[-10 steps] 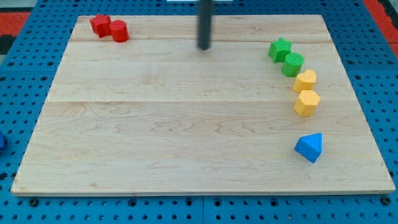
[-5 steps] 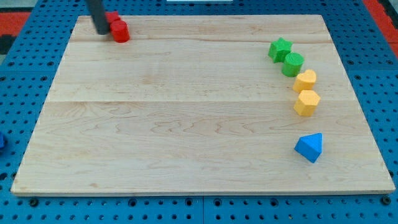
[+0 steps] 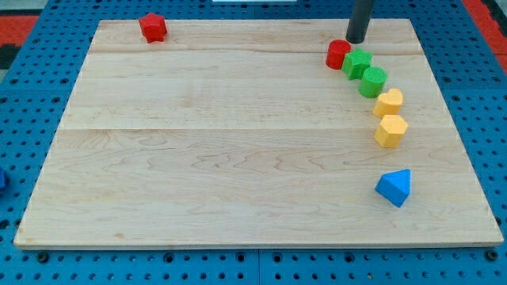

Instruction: Place the red circle to the top of the green star

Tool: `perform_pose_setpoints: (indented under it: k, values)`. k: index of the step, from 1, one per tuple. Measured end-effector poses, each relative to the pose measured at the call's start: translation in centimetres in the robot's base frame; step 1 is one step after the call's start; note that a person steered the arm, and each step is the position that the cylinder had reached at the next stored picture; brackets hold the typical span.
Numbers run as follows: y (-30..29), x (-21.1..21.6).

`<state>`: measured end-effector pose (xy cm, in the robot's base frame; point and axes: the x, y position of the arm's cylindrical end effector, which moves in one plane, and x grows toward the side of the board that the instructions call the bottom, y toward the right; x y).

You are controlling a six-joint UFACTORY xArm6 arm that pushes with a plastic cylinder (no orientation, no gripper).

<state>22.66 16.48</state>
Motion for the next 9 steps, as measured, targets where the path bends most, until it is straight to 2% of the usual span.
perform_pose_setpoints:
  k: [1,2,3,5,8,9]
  values:
    - [-8.8,-1.5]
    - [-12.8,3.0]
    - [-11.0,4.8]
    - [-4.8,4.4]
    - [0.1,4.4]
    - [-10.6,1.3]
